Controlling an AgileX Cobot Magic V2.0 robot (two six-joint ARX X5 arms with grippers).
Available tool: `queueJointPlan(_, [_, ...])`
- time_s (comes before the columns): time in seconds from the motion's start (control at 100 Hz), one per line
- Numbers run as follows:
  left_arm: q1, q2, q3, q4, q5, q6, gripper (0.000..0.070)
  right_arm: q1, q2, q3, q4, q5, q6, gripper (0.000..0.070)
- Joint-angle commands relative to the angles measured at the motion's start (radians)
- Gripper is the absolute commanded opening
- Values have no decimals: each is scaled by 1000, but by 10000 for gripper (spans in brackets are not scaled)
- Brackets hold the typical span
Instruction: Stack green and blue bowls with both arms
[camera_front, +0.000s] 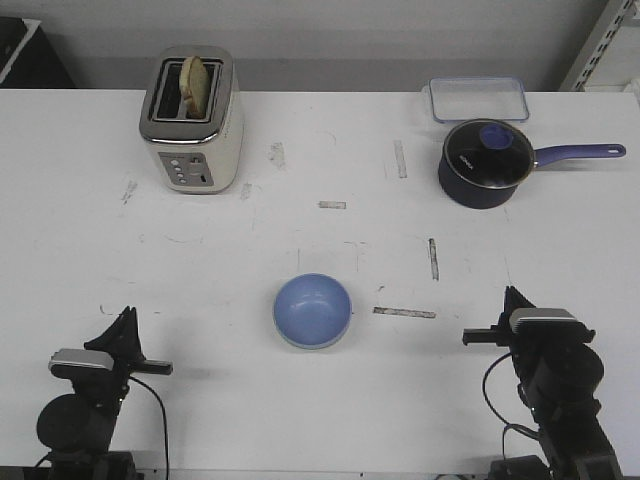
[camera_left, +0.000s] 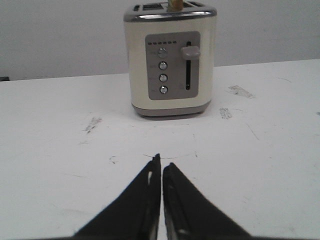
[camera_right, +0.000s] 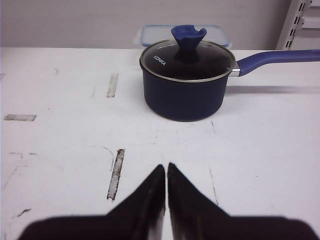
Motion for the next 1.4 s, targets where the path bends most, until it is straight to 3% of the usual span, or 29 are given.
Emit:
queueJointPlan(0.0, [-6,-11,-53,63,-8,1,1,2,3,6,13,1,15,0])
queueJointPlan(0.14, [-10,-11,-153,164,-7,-2,1,2,2,6,16,1,15,0])
queueJointPlan(0.95, [-9,-11,-151,146,-6,-2,1,2,2,6,19,5,-6,0])
queueJointPlan(1.14, [-9,-11,-151,146,-6,-2,1,-10,-58,-89,130,0,-88,0])
queueJointPlan(1.39, [-9,-11,-151,146,-6,-2,1,-74,-252,-355,332,0,-51,0])
